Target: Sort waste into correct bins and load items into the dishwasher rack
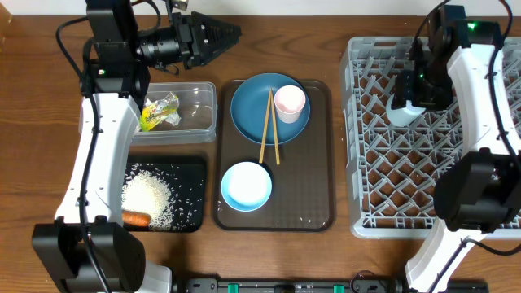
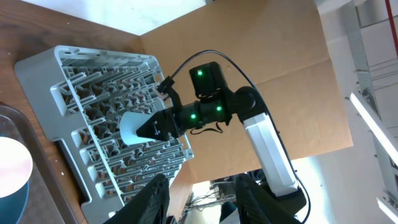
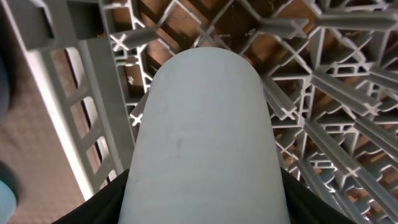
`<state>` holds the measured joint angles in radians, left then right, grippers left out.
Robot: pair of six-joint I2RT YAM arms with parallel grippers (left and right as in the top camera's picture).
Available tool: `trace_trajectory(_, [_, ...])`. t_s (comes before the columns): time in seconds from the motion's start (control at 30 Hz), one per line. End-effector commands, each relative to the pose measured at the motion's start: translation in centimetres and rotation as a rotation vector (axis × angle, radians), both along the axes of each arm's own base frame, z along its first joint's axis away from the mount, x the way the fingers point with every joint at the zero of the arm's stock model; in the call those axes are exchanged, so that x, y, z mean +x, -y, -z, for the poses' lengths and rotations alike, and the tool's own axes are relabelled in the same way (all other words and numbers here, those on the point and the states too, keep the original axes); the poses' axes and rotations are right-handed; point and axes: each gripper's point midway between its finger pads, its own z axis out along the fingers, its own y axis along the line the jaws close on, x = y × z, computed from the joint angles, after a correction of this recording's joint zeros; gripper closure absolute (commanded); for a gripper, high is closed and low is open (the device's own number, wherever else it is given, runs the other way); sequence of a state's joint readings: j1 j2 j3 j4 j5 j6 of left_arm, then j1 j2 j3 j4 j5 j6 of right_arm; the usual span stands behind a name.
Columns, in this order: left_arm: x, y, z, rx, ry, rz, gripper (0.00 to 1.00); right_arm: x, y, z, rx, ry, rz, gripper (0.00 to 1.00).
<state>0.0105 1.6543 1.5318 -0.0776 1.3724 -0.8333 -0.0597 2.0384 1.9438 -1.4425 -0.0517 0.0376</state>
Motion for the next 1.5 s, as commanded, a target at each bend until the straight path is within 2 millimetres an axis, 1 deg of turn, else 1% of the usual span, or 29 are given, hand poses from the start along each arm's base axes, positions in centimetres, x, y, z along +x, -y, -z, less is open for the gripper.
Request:
trace_trajectory(0.0, [0.3,-0.1,0.4,0.005,0.013,0.000,0.62,-0.8,-0.4,1.6,-0.008,-0.053,-0.014,0.76])
trace_trajectory(0.13, [0.3,-0.1,0.4,0.006,0.013,-0.001,0.62,-1.1,-0.3,2.8,-0.007,-0.069,-0.012,0.76])
trace_trajectory(0.23, [0.3,-0.1,0.4,0.006,0.013,-0.001,0.62,-1.1,-0.3,3.2,-0.007,-0.068,-0.012,0.74])
trace_trajectory(0.3, [0.3,-0.1,0.4,0.006,0.013,-0.001,0.62,-0.9,-0.3,3.2,-0.007,-0.060,-0.012,0.66])
trace_trajectory(0.33, [0.3,-0.1,0.4,0.006,0.013,-0.001,0.62,-0.9,-0.3,3.2,-0.007,-0.058,-0.012,0.59])
trace_trajectory(0.37, [0.3,-0.1,0.4,0.006,0.013,-0.001,0.62,-0.9,-0.3,3.2,-0.008,-0.059,-0.012,0.45])
trace_trajectory(0.47, [0.3,-0.1,0.4,0.006,0.013,-0.001,0.62,-1.0,-0.3,3.2,-0.007,-0.063,-0.012,0.20])
trace_trajectory(0.53, [0.3,-0.1,0.4,0.005,0.013,0.000,0.62,-1.1,-0.2,3.2,-0.007,-0.067,-0.009,0.15])
trace_trajectory(0.77, [0.3,-0.1,0.4,0.006,0.013,-0.001,0.62,-1.4,0.6,2.8,-0.006,-0.077,0.011,0.11])
trace_trajectory(0.87, [0.3,-0.1,0.4,0.007,0.012,-0.005,0.62,-1.2,1.1,1.5,-0.006,-0.059,0.014,0.08])
trace_trajectory(0.97, [0.8,-0.1,0.6,0.014,0.008,-0.031,0.62,-0.7,1.6,-0.5,-0.009,-0.015,0.027,0.06])
trace_trajectory(1.03, [1.4,0.0,0.8,0.028,0.008,-0.068,0.62,0.0,1.9,-2.4,-0.013,0.040,0.033,0.01])
trace_trajectory(1.1, [2.1,0.4,1.1,0.047,0.008,-0.111,0.62,0.8,2.0,-4.5,-0.018,0.111,0.045,0.01])
trace_trajectory(1.17, [2.7,1.3,1.5,0.072,0.009,-0.157,0.62,1.5,1.7,-6.9,0.001,0.188,0.050,0.01])
trace_trajectory(1.23, [3.3,2.3,2.6,0.120,-0.004,-0.211,0.62,2.2,0.8,-9.2,0.049,0.267,0.040,0.01])
trace_trajectory(1.27, [3.6,2.8,3.7,0.166,-0.021,-0.248,0.62,2.4,0.4,-10.1,0.070,0.298,0.034,0.01])
trace_trajectory(1.3, [3.8,3.1,5.7,0.248,-0.051,-0.303,0.62,2.8,-0.1,-11.2,0.099,0.342,0.025,0.01])
trace_trajectory(1.37, [4.0,2.8,9.1,0.416,-0.095,-0.401,0.62,2.9,-0.6,-12.2,0.126,0.377,0.016,0.01])
trace_trajectory(1.4, [3.8,2.2,11.0,0.528,-0.110,-0.459,0.58,3.0,-0.7,-12.6,0.131,0.396,0.013,0.01])
trace_trajectory(1.47, [3.5,1.0,13.6,0.728,-0.107,-0.548,0.53,3.0,-0.8,-12.9,0.131,0.406,0.012,0.01])
